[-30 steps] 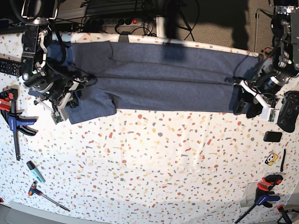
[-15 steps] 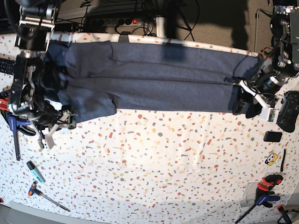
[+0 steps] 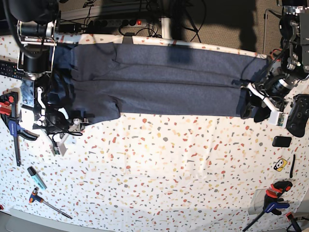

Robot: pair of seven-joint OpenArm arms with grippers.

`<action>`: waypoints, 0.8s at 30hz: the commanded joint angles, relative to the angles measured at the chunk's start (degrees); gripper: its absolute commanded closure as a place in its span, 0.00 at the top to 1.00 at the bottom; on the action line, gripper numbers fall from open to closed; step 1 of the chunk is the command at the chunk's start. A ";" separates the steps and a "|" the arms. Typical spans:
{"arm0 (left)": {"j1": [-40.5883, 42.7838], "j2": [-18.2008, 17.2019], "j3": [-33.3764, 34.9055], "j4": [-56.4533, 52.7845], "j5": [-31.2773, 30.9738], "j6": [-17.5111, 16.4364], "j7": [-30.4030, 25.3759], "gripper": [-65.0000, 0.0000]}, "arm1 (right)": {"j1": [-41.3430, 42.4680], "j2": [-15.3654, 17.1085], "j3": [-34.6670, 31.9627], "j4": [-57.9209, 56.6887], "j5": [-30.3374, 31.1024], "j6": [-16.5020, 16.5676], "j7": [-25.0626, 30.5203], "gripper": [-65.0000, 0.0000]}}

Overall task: Fold the T-shirt properly
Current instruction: 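Grasp the strip's sleeve end with the right gripper and fold inward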

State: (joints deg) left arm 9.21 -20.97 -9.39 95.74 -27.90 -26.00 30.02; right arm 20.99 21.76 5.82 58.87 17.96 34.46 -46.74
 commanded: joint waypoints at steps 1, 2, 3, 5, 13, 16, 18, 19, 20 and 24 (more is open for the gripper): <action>-0.66 -0.81 -0.42 0.90 -0.63 -0.31 -1.57 0.43 | 1.07 0.44 -0.35 0.35 0.04 -0.83 -0.28 0.51; -0.66 -0.81 -0.42 0.90 -0.63 -0.31 -1.57 0.43 | 1.07 0.39 -0.55 0.35 0.04 -1.11 -0.35 0.51; -0.66 -0.81 -0.42 0.90 -0.61 -0.28 -1.55 0.43 | 1.07 0.26 -0.59 0.35 0.04 -1.11 -0.76 0.51; -0.66 -0.81 -0.42 0.90 -0.63 -0.28 -1.55 0.43 | 1.07 0.00 -0.59 0.35 0.04 -1.07 -1.49 0.48; -0.66 -0.81 -0.42 0.90 -0.61 -0.31 -1.55 0.43 | 1.05 -0.20 -0.59 0.35 0.04 -1.05 -3.82 0.01; -0.66 -0.81 -0.42 0.90 -0.61 -0.31 -1.57 0.43 | 1.05 -0.17 -0.59 0.35 0.04 -0.96 -3.80 0.00; -0.66 -0.81 -0.42 0.90 -0.61 -0.31 -1.57 0.43 | 1.05 -0.17 -0.59 0.87 0.02 0.70 -3.10 0.00; -0.66 -0.81 -0.42 0.90 -0.61 -0.31 -1.57 0.43 | 1.03 -0.17 -0.59 1.73 0.02 2.67 -2.58 0.00; -0.66 -0.79 -0.42 0.90 -0.61 -0.31 -1.57 0.43 | 0.79 -0.17 -0.59 3.10 0.02 3.28 -2.34 0.00; -0.66 -0.81 -0.42 0.87 -0.59 -0.31 -1.55 0.43 | -2.64 -0.20 -0.59 14.23 0.04 3.30 -1.81 0.00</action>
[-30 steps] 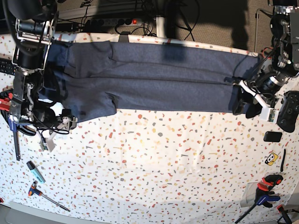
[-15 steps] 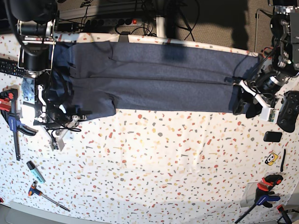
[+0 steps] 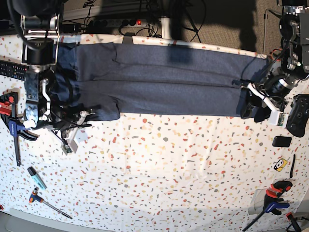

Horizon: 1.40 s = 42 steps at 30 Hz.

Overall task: Fold the T-shirt properly
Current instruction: 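Grasp the strip's sleeve end with the right gripper and fold inward, then release the folded end and reposition the left gripper on the strip's other end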

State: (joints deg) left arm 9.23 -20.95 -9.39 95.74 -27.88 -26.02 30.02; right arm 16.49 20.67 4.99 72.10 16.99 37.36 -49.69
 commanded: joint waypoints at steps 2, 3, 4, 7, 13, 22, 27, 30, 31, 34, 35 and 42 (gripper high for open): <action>-0.68 -0.83 -0.42 0.87 -0.61 -0.28 -1.57 0.43 | -1.29 0.90 0.24 7.87 0.98 0.39 0.66 0.00; -0.68 -0.83 -0.42 0.87 -0.63 -0.28 -1.57 0.43 | -3.26 0.92 0.24 11.28 0.96 0.37 0.63 0.00; -0.68 -0.83 -0.42 0.87 -0.63 -0.28 -1.57 0.43 | -5.31 0.90 0.24 14.53 0.94 0.37 0.61 0.00; -0.66 -0.83 -0.42 0.87 -0.63 -0.28 -1.57 0.43 | -12.02 0.74 0.24 23.69 1.01 0.35 0.81 0.00; -0.66 -0.83 -0.42 0.87 -0.66 -0.28 -1.57 0.43 | -23.61 -1.86 0.24 36.22 0.90 0.37 3.30 0.00; -0.66 -0.83 -0.42 0.87 -0.63 -0.28 -1.51 0.43 | -31.10 -5.33 0.24 37.88 -4.46 0.37 10.01 0.00; -0.68 -0.83 -0.42 0.87 -0.61 -0.28 -1.51 0.43 | -31.89 -5.77 0.22 37.88 -4.76 0.39 10.12 0.00; -0.68 -0.83 -0.42 0.87 -0.61 -0.28 -1.53 0.43 | -32.06 -5.75 0.22 37.90 -4.55 1.07 10.10 0.00; -0.68 -0.83 -0.42 0.87 -0.61 -0.28 -1.53 0.43 | -32.11 -5.75 0.22 37.92 -4.37 1.70 10.12 0.00; -0.68 -0.83 -0.42 0.87 -0.61 -0.28 -1.55 0.43 | -32.61 -5.73 0.20 37.94 -3.26 1.90 10.08 0.00; -0.68 -0.83 -0.42 0.87 -0.63 -0.28 -1.55 0.43 | -32.81 -5.75 0.20 37.94 -2.93 1.90 10.08 0.00; -0.68 -0.83 -0.42 0.87 -0.63 -0.28 -1.57 0.43 | -32.85 -5.75 0.17 37.94 2.08 1.90 8.26 0.00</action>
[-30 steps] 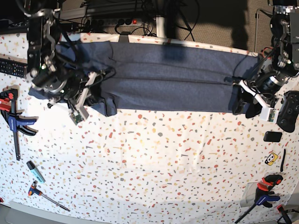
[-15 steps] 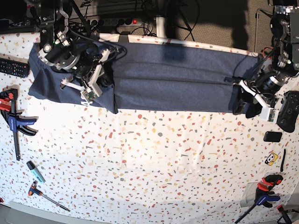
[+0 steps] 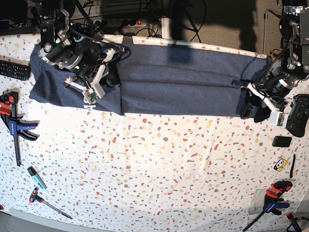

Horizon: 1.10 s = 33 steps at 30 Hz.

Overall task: Fold the T-shirt properly
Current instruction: 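Release the folded end and reposition the left gripper on the strip's other end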

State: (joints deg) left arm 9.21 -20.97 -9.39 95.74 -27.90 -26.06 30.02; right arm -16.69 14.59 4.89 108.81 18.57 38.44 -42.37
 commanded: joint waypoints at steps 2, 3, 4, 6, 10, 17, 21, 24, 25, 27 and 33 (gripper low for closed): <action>-0.66 -0.81 -0.42 0.87 -0.61 -0.24 -1.57 0.43 | 0.33 0.33 0.28 1.20 3.04 0.83 -0.15 0.00; -0.66 -0.81 -0.42 0.87 -0.61 -0.24 -1.57 0.43 | 0.33 0.33 0.28 1.20 3.13 0.83 -0.15 0.00; -0.66 -0.81 -0.42 0.87 -0.61 -0.24 -1.57 0.43 | 0.35 0.33 0.28 1.22 3.10 0.83 -0.13 0.00; -0.66 -0.81 -0.42 0.87 -0.61 -0.24 -1.57 0.43 | 0.48 0.35 0.28 1.20 3.08 0.83 -0.17 0.00; -0.66 -0.81 -0.42 0.87 -0.61 -0.24 -1.55 0.43 | 0.48 0.35 0.28 1.20 3.15 0.83 -0.13 0.14; -0.66 -0.81 -0.42 0.87 -0.61 -0.24 -1.53 0.43 | 0.66 0.37 0.31 1.31 10.49 0.83 -0.33 0.43; -0.66 -0.81 -0.42 0.87 -0.61 -0.22 -1.31 0.43 | 1.99 0.35 0.87 2.93 10.10 0.83 -0.31 0.43; -0.63 -1.01 -0.44 0.87 -0.61 -0.24 -0.68 0.43 | 4.48 0.35 3.17 4.11 8.02 0.81 -0.33 0.43; -0.66 -1.05 -0.46 0.87 -0.50 -0.24 -0.22 0.43 | 5.49 0.37 4.46 4.11 7.78 0.79 -0.35 0.43; -0.63 -1.44 -0.92 0.87 1.03 -0.09 0.61 0.43 | 7.10 0.46 7.28 4.11 7.34 0.72 -1.07 0.43; 0.33 -2.23 -2.64 0.09 3.58 3.63 2.19 0.43 | 7.93 0.66 15.56 4.09 9.92 0.59 -3.34 0.43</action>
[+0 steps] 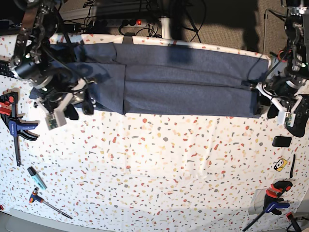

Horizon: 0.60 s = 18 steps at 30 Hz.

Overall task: Fold the T-shirt properly
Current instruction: 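Release the folded end and reposition the left gripper on the strip's other end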

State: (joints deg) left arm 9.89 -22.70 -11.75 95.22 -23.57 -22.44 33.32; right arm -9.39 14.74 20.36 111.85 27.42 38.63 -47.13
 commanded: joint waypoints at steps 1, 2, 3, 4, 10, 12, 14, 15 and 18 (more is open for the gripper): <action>-0.11 -0.50 -0.28 0.07 -0.94 0.00 -1.11 0.43 | 0.66 0.50 1.25 1.05 2.47 0.39 0.83 0.43; 0.13 -0.50 -0.28 -0.81 -0.92 0.02 -1.16 0.43 | 0.63 0.50 2.21 1.05 3.76 0.39 0.28 0.43; 0.11 -0.50 -0.28 -1.99 -1.03 0.07 -1.18 0.43 | 0.66 0.50 3.06 1.05 4.81 0.39 -0.48 0.43; 0.09 -0.50 -0.28 -3.43 -1.40 0.04 -1.20 0.43 | 0.66 0.50 3.69 1.05 5.25 0.42 -1.01 0.43; 0.07 -0.52 -0.28 -10.80 -7.10 -0.24 -1.64 0.43 | 0.66 0.50 5.51 1.05 5.88 0.42 -1.81 0.43; 0.09 -0.50 -0.28 -12.31 -8.31 -2.14 -1.57 0.43 | 0.66 0.50 5.51 1.05 5.92 0.42 -1.81 0.43; 0.11 -0.50 -0.28 -13.53 -10.99 -4.90 -0.79 0.43 | 0.66 0.50 5.51 1.05 5.90 0.42 -1.81 0.43; 0.09 -0.50 -0.28 -14.03 -13.11 -6.67 0.28 0.43 | 0.66 0.50 5.51 1.05 5.88 0.42 -1.81 0.43; 0.09 -0.48 -0.26 -14.32 -19.10 -10.99 4.52 0.43 | 0.68 0.50 5.51 1.05 5.90 0.42 -1.77 0.43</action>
State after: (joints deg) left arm 10.31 -22.52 -11.84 80.14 -42.04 -33.06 38.33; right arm -9.37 14.74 25.52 111.85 32.10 38.63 -50.28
